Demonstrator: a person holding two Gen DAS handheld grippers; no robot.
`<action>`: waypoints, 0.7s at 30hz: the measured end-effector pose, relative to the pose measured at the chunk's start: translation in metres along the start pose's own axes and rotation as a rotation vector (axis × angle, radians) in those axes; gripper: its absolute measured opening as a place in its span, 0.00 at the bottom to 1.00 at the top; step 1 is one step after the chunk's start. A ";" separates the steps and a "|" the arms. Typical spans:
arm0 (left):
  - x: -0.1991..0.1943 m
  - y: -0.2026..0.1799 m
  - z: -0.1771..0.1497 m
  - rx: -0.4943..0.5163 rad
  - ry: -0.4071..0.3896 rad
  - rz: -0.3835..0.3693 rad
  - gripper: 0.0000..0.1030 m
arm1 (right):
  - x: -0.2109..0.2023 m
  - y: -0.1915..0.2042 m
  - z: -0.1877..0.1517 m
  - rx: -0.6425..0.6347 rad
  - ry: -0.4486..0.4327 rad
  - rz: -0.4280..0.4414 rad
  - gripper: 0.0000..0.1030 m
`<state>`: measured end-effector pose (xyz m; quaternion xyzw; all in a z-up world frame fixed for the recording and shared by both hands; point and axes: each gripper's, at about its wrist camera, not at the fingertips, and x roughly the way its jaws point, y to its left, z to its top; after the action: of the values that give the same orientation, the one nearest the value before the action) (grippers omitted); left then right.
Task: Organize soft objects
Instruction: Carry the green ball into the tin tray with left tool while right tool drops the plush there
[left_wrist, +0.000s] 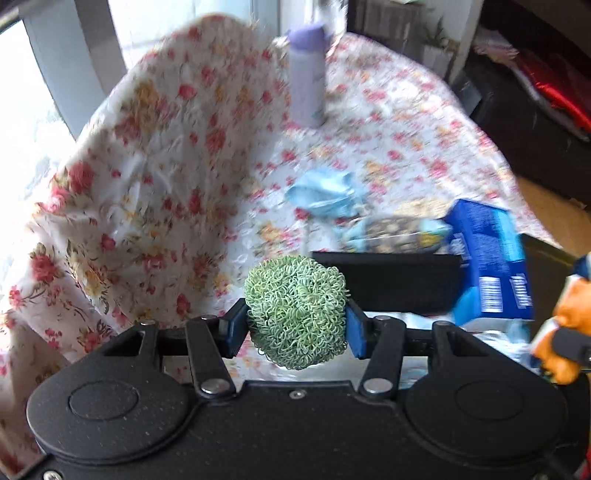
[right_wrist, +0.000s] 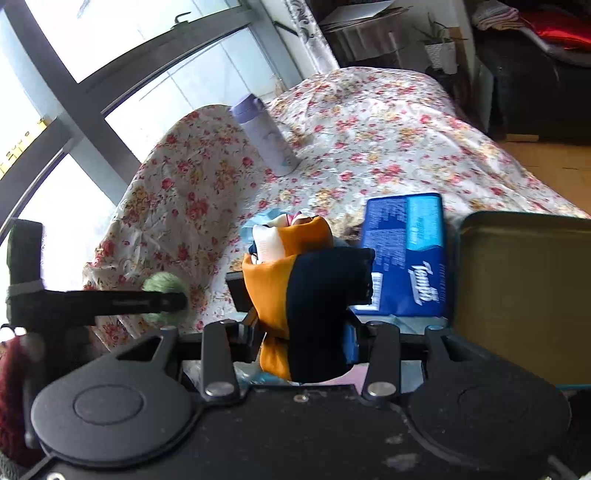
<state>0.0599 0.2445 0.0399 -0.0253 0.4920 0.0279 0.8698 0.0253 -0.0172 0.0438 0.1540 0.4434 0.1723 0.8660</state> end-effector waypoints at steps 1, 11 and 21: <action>-0.005 -0.006 -0.001 0.008 -0.011 -0.009 0.50 | -0.004 -0.004 -0.002 0.007 -0.001 -0.007 0.40; -0.029 -0.089 -0.020 0.163 -0.028 -0.078 0.50 | -0.041 -0.070 -0.031 0.135 -0.022 -0.130 0.40; -0.018 -0.184 -0.037 0.339 0.013 -0.175 0.50 | -0.086 -0.164 -0.065 0.318 -0.062 -0.329 0.40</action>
<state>0.0319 0.0582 0.0395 0.0790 0.4911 -0.1312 0.8575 -0.0482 -0.1939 0.0002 0.2193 0.4572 -0.0480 0.8606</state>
